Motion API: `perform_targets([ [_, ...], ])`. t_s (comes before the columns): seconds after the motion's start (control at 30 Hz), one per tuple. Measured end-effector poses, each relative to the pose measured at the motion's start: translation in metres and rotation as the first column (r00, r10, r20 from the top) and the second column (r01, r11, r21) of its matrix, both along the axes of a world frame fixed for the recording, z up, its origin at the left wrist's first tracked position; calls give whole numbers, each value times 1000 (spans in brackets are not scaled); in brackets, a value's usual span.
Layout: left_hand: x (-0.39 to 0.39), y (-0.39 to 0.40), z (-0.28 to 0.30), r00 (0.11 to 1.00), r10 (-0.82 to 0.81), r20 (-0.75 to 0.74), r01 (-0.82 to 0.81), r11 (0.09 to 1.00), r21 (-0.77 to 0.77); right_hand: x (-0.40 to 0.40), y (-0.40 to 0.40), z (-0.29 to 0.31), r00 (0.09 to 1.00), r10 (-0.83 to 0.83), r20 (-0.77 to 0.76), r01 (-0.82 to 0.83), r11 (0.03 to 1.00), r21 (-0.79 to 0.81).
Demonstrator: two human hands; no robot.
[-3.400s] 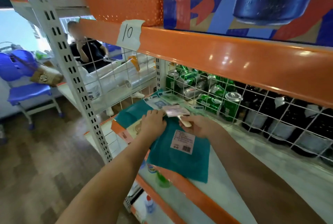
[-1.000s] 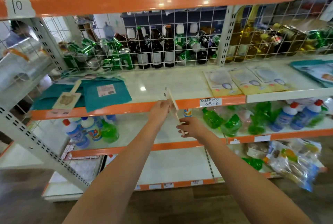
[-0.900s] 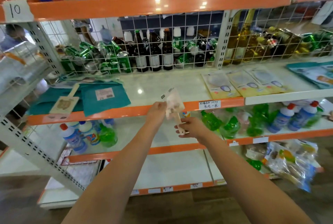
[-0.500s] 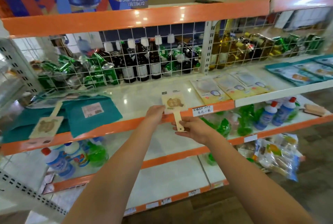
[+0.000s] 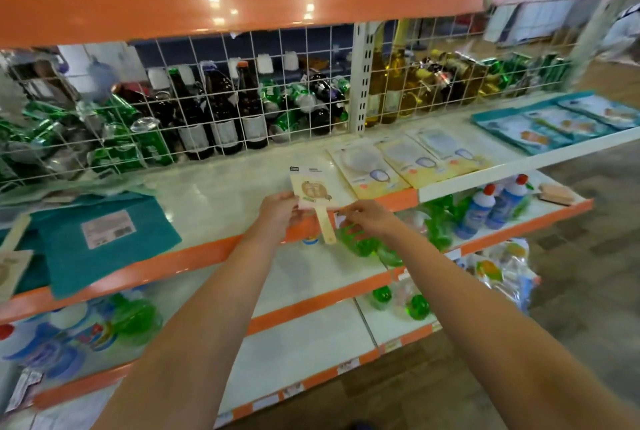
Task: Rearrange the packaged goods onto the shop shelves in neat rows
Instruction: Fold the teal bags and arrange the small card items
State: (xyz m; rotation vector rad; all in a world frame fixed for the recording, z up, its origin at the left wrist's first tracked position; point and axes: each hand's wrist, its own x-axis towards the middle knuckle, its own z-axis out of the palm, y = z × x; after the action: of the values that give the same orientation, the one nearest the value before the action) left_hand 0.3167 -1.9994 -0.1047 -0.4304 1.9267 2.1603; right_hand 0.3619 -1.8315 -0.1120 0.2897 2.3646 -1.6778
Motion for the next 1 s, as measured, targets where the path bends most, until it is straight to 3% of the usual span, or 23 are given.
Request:
perform_targets([
  [0.27, -48, 35, 15, 994, 111, -1, -111, 994, 7, -65, 47, 9, 963, 41, -265, 76, 905, 418],
  [0.43, -66, 49, 11, 988, 155, 13, -153, 985, -74, -86, 62, 3, 953, 148, -263, 26, 828, 560],
  [0.6, -78, 52, -6, 973, 229, 29, -224, 968, -117, -107, 70, -9, 948, 236, -212, -50, 771, 635],
  [0.8, -86, 47, -11, 982, 186, 46, -173, 964, -203, -121, 71, -14, 940, 260, -222, -54, 754, 654],
  [0.9, -88, 44, -15, 992, 124, -6, -118, 931, -346, -123, 68, -14, 934, 274, -228, -52, 738, 673],
  [1.0, -91, 41, -25, 996, 46, -78, -82, 828, -554, -124, 65, -15, 933, 296, -207, -68, 707, 703],
])
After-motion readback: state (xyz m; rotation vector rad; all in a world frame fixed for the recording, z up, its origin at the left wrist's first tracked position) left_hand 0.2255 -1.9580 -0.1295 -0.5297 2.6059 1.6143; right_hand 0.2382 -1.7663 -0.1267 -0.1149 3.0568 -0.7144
